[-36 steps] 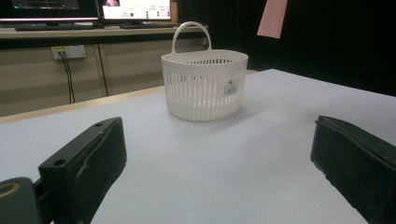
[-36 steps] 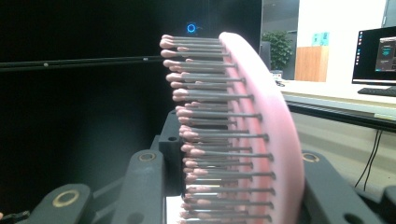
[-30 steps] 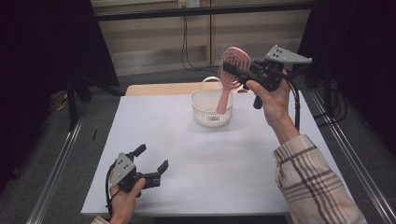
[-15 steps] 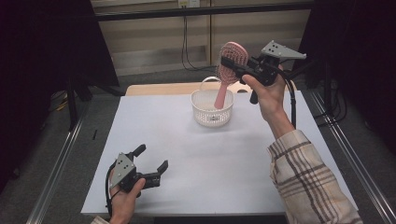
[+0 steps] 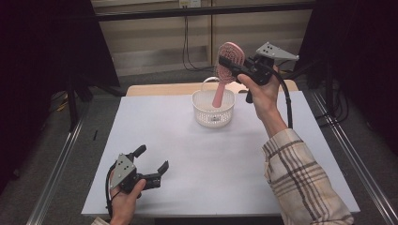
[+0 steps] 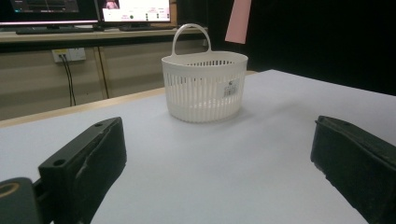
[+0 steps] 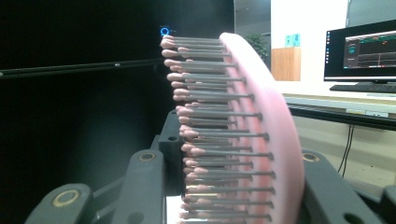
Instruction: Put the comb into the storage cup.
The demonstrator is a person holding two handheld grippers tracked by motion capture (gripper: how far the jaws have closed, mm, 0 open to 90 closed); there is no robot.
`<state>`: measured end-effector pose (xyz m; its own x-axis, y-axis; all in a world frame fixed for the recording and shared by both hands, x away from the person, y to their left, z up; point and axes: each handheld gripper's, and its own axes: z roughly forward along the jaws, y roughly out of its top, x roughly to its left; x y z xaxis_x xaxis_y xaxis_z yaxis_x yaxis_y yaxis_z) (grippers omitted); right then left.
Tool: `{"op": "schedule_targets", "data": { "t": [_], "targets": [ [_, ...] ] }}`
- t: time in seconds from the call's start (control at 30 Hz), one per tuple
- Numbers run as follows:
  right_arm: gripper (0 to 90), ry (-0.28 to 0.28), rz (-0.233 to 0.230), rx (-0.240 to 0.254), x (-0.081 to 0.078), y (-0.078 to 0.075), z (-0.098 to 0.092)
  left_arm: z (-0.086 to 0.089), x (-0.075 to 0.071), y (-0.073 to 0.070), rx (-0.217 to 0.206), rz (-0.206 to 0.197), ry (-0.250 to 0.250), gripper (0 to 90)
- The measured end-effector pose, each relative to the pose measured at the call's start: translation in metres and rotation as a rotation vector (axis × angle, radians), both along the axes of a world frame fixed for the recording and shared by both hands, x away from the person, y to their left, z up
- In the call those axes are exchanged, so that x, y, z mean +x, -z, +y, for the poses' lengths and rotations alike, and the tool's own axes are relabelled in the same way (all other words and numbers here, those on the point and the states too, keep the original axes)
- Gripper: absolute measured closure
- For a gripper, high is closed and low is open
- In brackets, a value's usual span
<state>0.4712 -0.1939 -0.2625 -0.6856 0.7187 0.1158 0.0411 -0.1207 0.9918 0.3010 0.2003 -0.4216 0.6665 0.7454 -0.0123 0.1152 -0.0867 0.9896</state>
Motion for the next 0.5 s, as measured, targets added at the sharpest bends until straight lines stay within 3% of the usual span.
{"op": "schedule_targets", "data": {
  "t": [0.5],
  "targets": [
    [62.3,0.047,0.024,-0.005,0.019,0.017,0.003,0.000,0.000,0.000,0.002,-0.001,0.002,3.5]
  ]
}}
